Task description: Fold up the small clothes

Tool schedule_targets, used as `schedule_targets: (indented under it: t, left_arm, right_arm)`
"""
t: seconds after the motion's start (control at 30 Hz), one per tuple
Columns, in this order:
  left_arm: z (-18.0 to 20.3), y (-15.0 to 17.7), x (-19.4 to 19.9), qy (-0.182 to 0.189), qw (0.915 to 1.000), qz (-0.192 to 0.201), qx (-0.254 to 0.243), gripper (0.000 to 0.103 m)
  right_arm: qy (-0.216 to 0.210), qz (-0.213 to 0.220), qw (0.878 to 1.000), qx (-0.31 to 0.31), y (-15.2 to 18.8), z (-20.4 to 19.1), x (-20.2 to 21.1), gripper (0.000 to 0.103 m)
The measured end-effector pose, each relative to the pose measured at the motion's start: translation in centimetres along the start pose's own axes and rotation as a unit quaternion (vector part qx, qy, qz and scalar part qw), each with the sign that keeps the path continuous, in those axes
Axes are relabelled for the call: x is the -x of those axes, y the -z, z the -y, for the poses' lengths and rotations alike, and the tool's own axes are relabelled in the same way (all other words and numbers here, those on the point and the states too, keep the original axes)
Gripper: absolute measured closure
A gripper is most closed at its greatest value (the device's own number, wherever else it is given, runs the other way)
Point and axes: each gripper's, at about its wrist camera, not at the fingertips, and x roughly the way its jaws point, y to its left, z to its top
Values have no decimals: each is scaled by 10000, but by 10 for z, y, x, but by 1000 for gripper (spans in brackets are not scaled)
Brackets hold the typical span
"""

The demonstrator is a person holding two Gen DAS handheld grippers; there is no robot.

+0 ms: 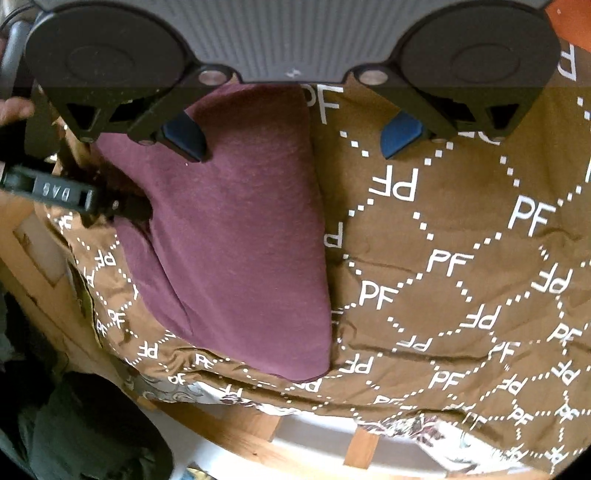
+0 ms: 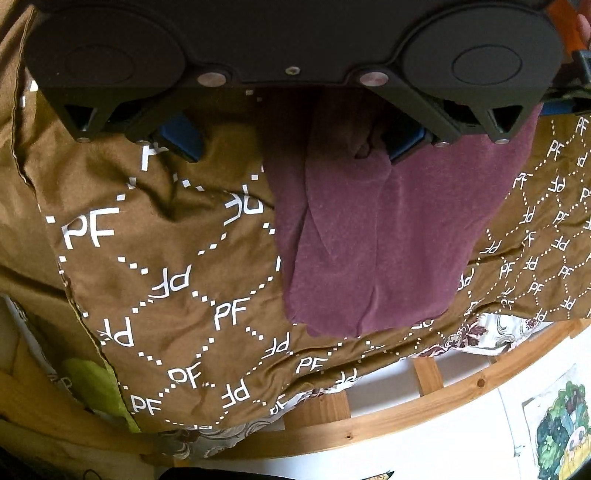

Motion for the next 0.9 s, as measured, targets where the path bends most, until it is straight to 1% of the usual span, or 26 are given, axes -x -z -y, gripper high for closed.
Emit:
schedule_targets:
  t: [0.07,0.13,0.27,0.33,0.4,0.43,0.47,0.5,0.57,0.6,0.63,0.67,0.73,0.8,0.9]
  left_arm:
    - [2,2,-1,-11,10000,6,-82,1]
    - [3,3,-2,-22,9999,12,-145,1]
    - [5,5,-3,-61,9996,35,-260,1]
    - [6,6,-3,-70,9995,47,-296,1]
    - [5,6,-3,-66,9995,48,-298,1]
    - [5,6,-3,-60,9995,46,-291,1]
    - [5,5,-3,-54,9996,41,-286,1]
    - [5,6,-3,-45,9996,37,-280,1]
    - [4,6,-3,-33,9996,29,-273,1]
    - [4,6,-3,-23,9996,27,-269,1]
    - [4,6,-3,-9,9997,22,-262,1]
    - [3,6,-3,4,9997,18,-253,1]
    - [3,6,-4,30,9997,10,-249,1]
    - [4,7,-4,35,9996,6,-264,1]
    - [4,8,-4,33,9996,12,-273,1]
  right_arm:
    - [-108,65,9999,-115,-2,3,3,1]
    - [-299,228,9987,-346,-4,8,8,1]
    - [-779,667,9883,-1130,-8,22,18,1]
    - [-850,793,9859,-1200,-9,22,19,8]
    - [-765,810,9885,-1026,-11,17,20,27]
    - [-726,790,9896,-958,-12,15,19,31]
    - [-725,746,9905,-897,-12,13,19,42]
    - [-746,703,9910,-856,-11,11,18,56]
    - [-820,630,9919,-742,-9,8,20,71]
    - [-812,612,9926,-670,-8,5,21,76]
    - [-752,595,9937,-585,-7,3,24,80]
    - [-665,580,9949,-497,-6,2,26,86]
    - [-575,530,9958,-475,-3,4,29,88]
    - [-512,345,9959,-665,-1,11,25,89]
    - [-561,228,9944,-867,0,17,20,89]
